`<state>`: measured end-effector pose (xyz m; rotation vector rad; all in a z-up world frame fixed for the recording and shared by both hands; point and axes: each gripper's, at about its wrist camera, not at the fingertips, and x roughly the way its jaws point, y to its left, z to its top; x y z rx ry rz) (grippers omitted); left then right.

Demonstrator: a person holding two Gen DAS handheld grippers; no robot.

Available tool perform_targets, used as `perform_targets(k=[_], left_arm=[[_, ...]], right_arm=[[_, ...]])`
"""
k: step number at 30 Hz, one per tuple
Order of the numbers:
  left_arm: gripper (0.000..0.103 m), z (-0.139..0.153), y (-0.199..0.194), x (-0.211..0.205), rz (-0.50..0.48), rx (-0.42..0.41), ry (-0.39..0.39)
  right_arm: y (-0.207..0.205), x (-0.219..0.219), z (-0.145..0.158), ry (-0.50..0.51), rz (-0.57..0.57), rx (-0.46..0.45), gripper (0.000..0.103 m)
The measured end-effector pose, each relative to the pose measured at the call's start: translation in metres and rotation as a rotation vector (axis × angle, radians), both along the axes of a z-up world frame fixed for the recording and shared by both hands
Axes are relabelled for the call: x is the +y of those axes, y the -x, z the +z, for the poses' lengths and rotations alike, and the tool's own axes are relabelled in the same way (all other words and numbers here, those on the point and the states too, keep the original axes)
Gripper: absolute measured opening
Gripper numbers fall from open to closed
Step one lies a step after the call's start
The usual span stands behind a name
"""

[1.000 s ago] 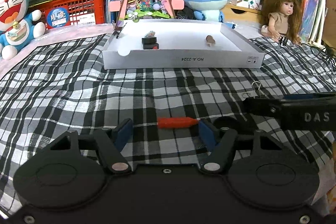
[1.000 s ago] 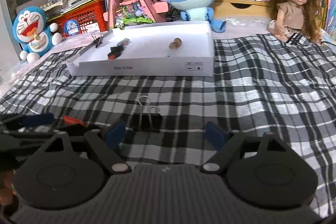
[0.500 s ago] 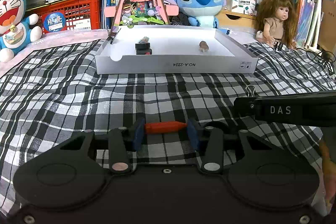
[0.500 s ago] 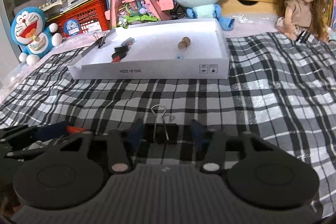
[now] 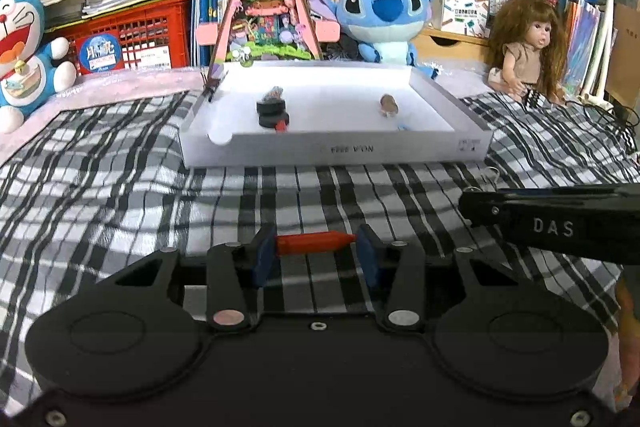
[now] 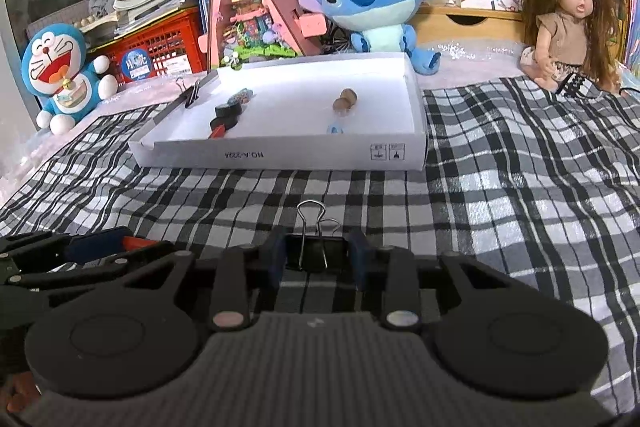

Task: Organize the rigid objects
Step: 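Carry the red stick and binder clip over the white box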

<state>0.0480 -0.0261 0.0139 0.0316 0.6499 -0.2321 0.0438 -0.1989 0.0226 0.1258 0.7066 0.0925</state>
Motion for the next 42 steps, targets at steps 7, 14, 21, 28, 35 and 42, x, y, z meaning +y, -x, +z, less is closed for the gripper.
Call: perform_targets(k=[7,14,21,28,35,42], left_arm=[[0.042,0.017,-0.02,0.001,0.002,-0.022,-0.004],[0.042,0.034,-0.048,0.006,0.011,-0.031,0.031],[0.042,0.048,-0.085,0.009,0.004,-0.013,0.061],[0.041,0.063,-0.144,0.012,0.019,0.019,0.099],[0.041,0.059,-0.2,0.005,0.03,0.069,0.118],[0.042,0.043,-0.246,-0.002,0.068,0.078,0.092]], right_arm=[[-0.01,-0.008,0.012,-0.005,-0.019,-0.026,0.038],[-0.03,-0.016,0.026,-0.013,-0.041,-0.043,0.038],[-0.054,-0.022,0.035,-0.042,-0.044,-0.037,0.038],[-0.095,-0.028,0.051,-0.082,-0.04,-0.045,0.038],[-0.146,-0.038,0.056,-0.146,-0.065,-0.022,0.038],[-0.189,-0.043,0.038,-0.177,-0.093,0.04,0.038]])
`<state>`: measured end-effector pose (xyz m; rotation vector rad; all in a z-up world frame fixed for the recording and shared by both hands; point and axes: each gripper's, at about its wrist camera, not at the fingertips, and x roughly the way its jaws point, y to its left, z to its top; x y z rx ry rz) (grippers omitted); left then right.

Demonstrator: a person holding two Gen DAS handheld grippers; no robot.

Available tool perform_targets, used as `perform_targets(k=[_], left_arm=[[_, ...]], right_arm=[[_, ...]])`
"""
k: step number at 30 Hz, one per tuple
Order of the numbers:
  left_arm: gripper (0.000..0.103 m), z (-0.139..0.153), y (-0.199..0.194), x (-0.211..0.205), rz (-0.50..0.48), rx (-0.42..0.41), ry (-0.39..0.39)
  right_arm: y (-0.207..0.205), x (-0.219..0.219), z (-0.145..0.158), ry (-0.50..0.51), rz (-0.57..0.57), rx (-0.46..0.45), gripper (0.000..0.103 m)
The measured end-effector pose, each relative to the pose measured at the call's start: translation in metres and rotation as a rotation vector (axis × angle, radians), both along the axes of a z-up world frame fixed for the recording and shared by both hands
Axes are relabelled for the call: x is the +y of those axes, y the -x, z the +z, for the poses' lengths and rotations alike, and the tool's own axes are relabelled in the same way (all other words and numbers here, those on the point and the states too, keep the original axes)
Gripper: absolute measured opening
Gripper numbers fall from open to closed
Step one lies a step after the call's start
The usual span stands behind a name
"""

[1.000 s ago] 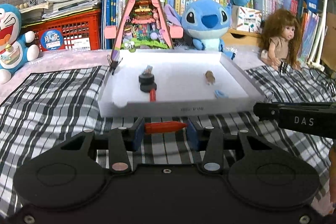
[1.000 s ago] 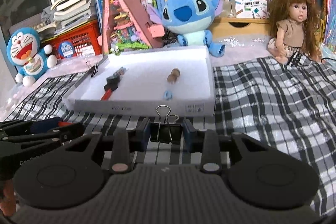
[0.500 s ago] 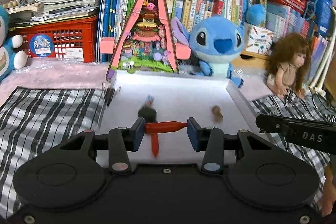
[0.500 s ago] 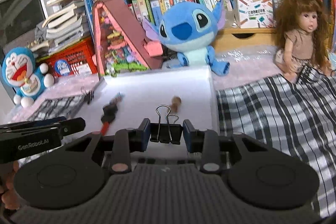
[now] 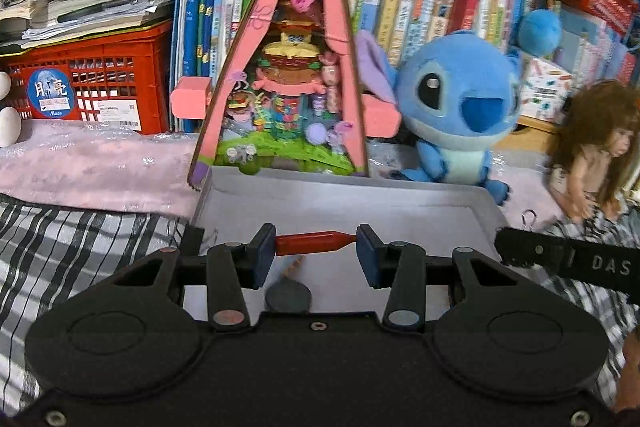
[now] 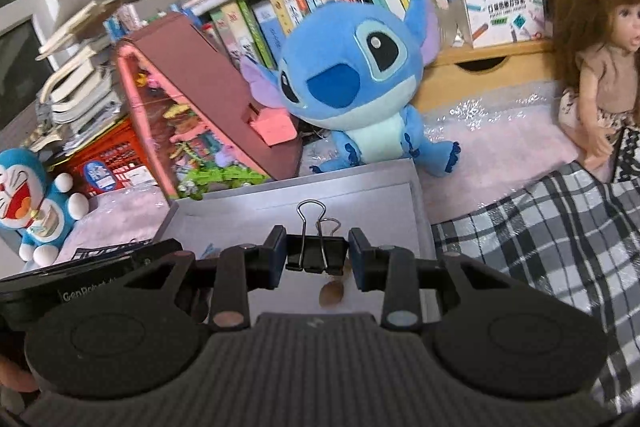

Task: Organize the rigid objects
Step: 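Carry the red stick and binder clip over the white box, then lower the red stick and binder clip into the white box with both grippers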

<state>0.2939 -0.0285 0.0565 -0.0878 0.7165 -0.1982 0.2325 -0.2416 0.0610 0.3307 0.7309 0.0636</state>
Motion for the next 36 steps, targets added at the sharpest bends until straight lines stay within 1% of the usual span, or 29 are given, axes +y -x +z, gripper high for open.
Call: perform_targets(k=[7,13,20,27,34,36], left_arm=[[0.042,-0.026,-0.025,0.0,0.035,0.031,-0.005],[0.042,-0.039,-0.032,-0.004,0.033,0.021,-0.041],[0.042,-0.046,-0.034,-0.01,0.03,0.016,-0.059],[0.042,-0.05,-0.034,-0.015,0.016,0.02,-0.081],[0.042,-0.056,-0.039,-0.012,0.032,0.06,-0.079],[0.042,-0.056,-0.04,-0.013,0.034,0.06,-0.081]], right_arm=[[-0.027,0.003,-0.02,0.001,-0.005,0.034,0.038],[-0.044,0.005,-0.034,0.019,-0.02,0.045,0.039],[-0.055,0.012,-0.049,0.045,-0.029,0.064,0.039],[-0.057,0.015,-0.055,0.057,-0.027,0.074,0.039],[-0.057,0.015,-0.06,0.059,-0.025,0.083,0.039],[-0.057,0.016,-0.06,0.058,-0.024,0.081,0.039]])
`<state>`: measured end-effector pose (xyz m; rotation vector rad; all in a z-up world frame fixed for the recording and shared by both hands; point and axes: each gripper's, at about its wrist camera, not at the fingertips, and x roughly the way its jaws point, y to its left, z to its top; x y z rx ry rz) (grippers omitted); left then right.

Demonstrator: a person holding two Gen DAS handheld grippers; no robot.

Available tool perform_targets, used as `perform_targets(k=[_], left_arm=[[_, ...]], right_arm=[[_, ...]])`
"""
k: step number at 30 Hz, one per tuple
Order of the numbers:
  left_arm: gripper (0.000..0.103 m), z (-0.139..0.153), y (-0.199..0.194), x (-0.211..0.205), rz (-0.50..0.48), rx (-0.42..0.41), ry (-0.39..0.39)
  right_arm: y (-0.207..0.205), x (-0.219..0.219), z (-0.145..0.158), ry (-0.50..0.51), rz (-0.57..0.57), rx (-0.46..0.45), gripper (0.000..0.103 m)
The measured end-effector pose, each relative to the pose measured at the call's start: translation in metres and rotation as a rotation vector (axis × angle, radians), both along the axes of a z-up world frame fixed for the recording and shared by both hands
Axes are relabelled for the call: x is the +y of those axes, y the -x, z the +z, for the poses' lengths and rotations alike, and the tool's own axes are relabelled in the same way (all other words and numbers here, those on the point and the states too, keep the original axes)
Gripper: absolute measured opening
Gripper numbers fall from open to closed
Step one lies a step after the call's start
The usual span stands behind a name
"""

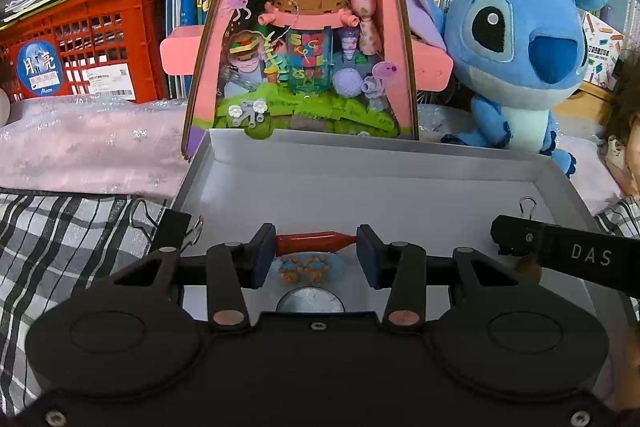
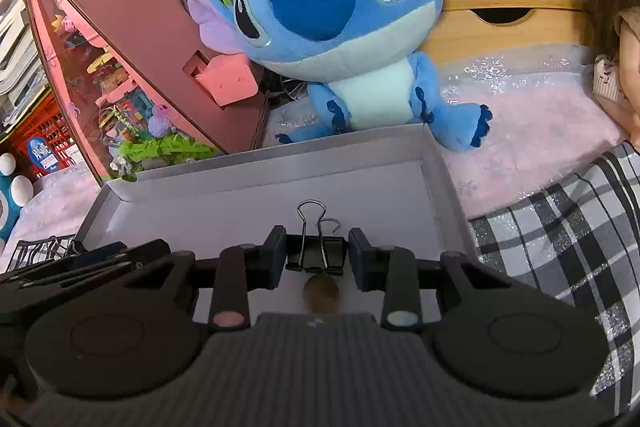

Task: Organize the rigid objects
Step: 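Lower the red stick and binder clip into the white box with both grippers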

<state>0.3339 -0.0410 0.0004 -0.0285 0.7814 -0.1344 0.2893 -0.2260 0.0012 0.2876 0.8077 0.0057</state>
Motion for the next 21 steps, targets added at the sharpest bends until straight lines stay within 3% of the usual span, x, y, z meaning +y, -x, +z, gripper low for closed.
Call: perform_targets(k=[8,10,12,13,16,21], left_arm=[[0.042,0.0,-0.001,-0.002,-0.003,0.007,-0.017],[0.047,0.0,-0.002,-0.003,0.003,0.011,-0.023],[0.051,0.002,0.0,-0.003,0.012,0.013,-0.029],[0.055,0.004,0.002,-0.003,0.012,0.011,-0.029],[0.065,0.011,0.01,-0.003,-0.002,-0.012,-0.032],[0.072,0.022,0.028,-0.003,-0.022,-0.043,-0.045]], right_arm=[[-0.001,0.002,-0.001,0.006,0.011,0.002,0.041],[-0.002,0.002,-0.001,0.006,0.014,0.003,0.041],[-0.001,0.001,0.001,0.004,0.017,0.002,0.049],[0.0,0.001,0.002,0.002,0.016,-0.001,0.058],[0.006,-0.002,0.007,-0.011,0.018,-0.016,0.062],[0.018,-0.003,0.017,0.007,0.034,-0.037,0.067]])
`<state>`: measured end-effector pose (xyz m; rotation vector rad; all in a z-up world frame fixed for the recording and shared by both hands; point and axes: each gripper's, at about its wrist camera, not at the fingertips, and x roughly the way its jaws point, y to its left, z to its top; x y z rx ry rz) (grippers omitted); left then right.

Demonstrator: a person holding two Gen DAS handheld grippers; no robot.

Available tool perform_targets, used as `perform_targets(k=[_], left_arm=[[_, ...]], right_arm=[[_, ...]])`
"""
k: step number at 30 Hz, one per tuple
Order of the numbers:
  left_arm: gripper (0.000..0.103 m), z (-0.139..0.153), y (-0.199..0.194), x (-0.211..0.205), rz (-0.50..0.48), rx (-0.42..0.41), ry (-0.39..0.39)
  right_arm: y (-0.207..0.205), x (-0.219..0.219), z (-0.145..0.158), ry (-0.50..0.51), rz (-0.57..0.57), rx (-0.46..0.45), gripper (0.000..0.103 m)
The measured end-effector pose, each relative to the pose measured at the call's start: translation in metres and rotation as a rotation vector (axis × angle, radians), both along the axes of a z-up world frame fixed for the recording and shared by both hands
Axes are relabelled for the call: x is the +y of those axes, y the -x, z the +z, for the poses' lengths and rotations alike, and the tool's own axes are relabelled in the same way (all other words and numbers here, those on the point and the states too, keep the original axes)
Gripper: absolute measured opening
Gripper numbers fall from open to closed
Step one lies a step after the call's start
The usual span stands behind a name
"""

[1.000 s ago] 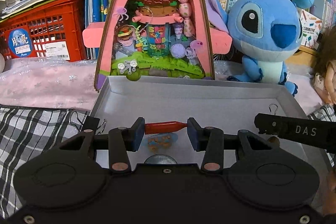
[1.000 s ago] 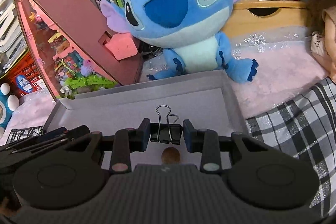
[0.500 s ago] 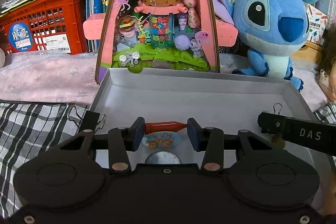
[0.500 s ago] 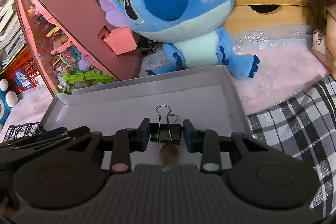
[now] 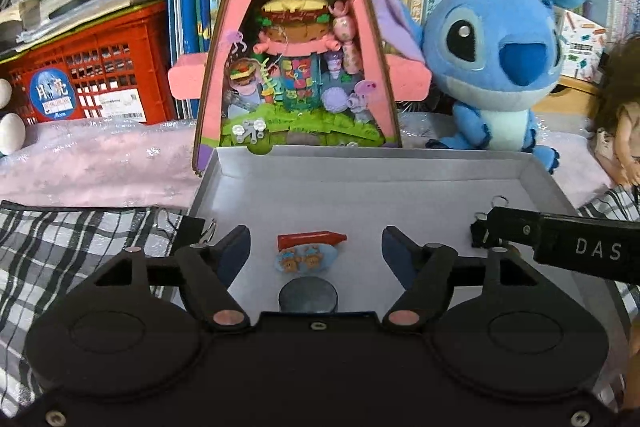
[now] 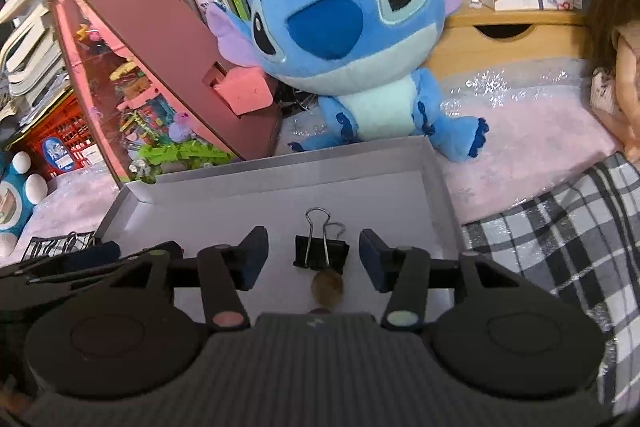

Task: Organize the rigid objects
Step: 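Lower the red stick and binder clip into the white box with both grippers, then open both grippers to release the stick and clip, then lift away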

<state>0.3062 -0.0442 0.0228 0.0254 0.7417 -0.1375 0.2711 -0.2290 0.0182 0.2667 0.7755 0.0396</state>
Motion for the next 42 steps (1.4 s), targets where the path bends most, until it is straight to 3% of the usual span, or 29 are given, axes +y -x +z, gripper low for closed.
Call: perform_targets(k=[19,42], left_arm=[[0.08,0.019,0.087,0.011,-0.096,-0.057,0.025],[0.082,0.017,0.192,0.018,-0.19,-0.08,0.046]], right_arm=[[0.073,-0.005,0.039,0.057,0.111,-0.097,0.084],[0.169,0.0,0.044,0.063,0.188,-0.164,0.094]])
